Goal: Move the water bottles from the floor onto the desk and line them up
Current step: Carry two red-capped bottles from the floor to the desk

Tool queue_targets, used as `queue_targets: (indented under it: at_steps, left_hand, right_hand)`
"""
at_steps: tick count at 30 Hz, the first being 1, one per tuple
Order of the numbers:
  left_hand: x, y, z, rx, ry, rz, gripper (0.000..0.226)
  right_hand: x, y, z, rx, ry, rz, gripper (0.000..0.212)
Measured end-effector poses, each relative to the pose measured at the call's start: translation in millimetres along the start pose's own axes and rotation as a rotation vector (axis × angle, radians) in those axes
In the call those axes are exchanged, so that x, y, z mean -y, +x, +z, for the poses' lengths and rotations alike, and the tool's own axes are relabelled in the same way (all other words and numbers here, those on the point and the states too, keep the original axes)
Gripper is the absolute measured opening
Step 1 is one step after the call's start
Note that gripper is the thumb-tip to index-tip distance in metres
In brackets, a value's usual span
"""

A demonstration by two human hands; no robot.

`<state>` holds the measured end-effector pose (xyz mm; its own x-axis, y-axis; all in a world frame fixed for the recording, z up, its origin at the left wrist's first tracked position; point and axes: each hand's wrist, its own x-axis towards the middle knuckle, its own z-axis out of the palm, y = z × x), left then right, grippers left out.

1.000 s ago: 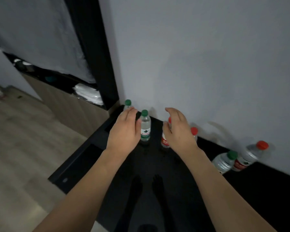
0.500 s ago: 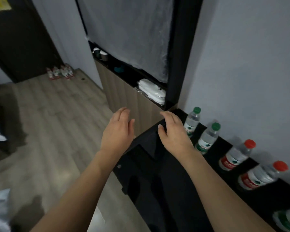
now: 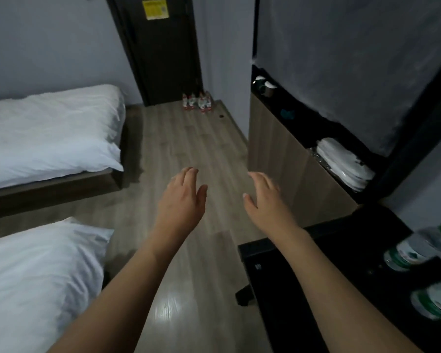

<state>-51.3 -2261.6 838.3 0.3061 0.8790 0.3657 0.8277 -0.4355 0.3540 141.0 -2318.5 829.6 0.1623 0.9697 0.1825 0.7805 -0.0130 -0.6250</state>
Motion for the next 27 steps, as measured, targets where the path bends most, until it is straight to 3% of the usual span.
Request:
queue_targets:
  at_steps: [12, 27]
  left_hand:
    - [65, 16, -34, -0.115, 0.04, -0.126, 0.04]
    - [100, 101, 5, -0.075, 0.081, -0.094, 0.039]
  right_hand:
    - [55, 60, 46, 0.094, 0.022, -0.193, 0.05]
    - [37, 151, 56, 0.132, -0.086, -0.16, 0.049]
